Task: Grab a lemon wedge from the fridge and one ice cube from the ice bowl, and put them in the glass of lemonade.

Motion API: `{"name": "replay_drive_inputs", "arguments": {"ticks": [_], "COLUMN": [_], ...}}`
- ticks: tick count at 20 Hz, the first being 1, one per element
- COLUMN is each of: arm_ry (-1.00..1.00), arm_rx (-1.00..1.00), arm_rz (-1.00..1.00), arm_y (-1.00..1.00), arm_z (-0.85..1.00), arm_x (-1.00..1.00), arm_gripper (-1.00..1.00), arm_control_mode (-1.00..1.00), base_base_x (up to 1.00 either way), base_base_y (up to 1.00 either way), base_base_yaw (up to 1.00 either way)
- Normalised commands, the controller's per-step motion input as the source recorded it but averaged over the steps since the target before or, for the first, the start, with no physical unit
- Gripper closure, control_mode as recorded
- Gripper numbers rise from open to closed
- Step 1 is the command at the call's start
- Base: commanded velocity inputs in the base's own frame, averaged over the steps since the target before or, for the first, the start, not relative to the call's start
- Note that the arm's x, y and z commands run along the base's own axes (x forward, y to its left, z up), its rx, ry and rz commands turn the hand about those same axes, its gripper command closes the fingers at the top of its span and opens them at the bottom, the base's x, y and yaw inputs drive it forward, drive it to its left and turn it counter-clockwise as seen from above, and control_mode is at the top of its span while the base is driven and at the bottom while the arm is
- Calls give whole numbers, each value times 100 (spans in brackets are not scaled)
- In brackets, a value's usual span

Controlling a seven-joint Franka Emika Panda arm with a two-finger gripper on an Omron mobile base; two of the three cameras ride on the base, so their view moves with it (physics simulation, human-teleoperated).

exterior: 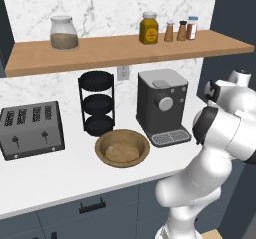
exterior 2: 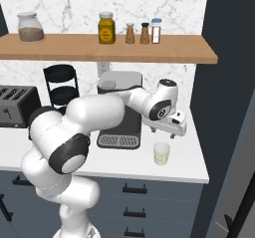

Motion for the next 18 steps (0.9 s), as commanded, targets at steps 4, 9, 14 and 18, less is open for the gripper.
{"name": "replay_drive_inputs", "arguments": {"ticks": [4,9,14,18], "arm_ry": [-5,-5,-6,2], "arm_rx": [1,0,-1,-17], "arm_rz": [0,0,0,1], "arm_y": [0,1,17,88], "arm_z": [0,0,0,38], "arm_x": [-33,-18,-42,-37], "arm_gripper": [-100,-100,-100,-100], "arm_control_mode": [-100,-100,-100,-100], "base_base_x": [0,0,0,0], "base_base_y": [0,0,0,0], "base_base_yaw": [0,0,0,0]}}
